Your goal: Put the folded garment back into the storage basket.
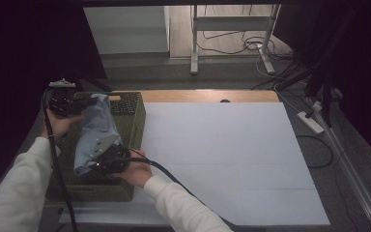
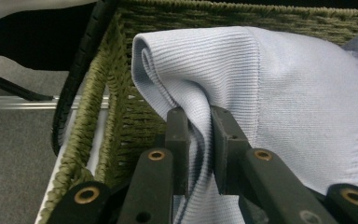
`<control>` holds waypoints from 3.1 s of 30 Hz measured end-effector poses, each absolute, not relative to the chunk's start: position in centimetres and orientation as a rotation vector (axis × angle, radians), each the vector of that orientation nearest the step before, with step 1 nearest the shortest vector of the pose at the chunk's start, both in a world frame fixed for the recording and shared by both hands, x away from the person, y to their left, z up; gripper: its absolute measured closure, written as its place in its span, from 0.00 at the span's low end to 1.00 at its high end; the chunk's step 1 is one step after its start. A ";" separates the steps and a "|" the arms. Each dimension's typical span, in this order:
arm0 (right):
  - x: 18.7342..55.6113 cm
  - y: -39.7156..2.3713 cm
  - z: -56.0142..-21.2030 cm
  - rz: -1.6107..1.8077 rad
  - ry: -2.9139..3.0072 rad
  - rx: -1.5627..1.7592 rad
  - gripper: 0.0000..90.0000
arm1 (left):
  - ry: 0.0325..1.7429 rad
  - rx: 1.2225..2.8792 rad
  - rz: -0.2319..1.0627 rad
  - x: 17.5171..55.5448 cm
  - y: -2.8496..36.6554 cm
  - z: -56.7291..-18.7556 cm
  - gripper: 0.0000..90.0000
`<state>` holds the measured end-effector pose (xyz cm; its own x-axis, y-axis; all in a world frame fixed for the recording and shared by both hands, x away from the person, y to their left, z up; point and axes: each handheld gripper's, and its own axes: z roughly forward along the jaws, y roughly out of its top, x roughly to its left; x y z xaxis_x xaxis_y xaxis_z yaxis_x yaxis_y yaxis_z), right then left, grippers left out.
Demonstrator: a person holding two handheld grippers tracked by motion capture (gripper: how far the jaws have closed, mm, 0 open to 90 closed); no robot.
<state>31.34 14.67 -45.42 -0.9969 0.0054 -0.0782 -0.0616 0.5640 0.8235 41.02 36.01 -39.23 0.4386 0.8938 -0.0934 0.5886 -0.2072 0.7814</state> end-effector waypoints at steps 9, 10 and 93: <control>31.8 14.8 -46.0 1.380 2.739 -0.018 0.87 | 1.259 1.938 0.462 42.1 35.3 -40.8 0.91; 31.8 14.8 -46.0 1.375 2.738 -0.019 0.87 | 1.261 1.939 0.460 42.2 35.3 -40.9 0.91; 34.2 1.1 -44.1 1.483 2.604 0.315 0.55 | 1.125 1.936 0.343 36.6 30.2 -41.3 0.39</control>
<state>34.21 1.10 -44.09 -0.9701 0.2427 -0.0082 0.1167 0.4957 0.8606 36.55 30.19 -41.26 0.5579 0.8125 -0.1691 0.5798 -0.2358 0.7799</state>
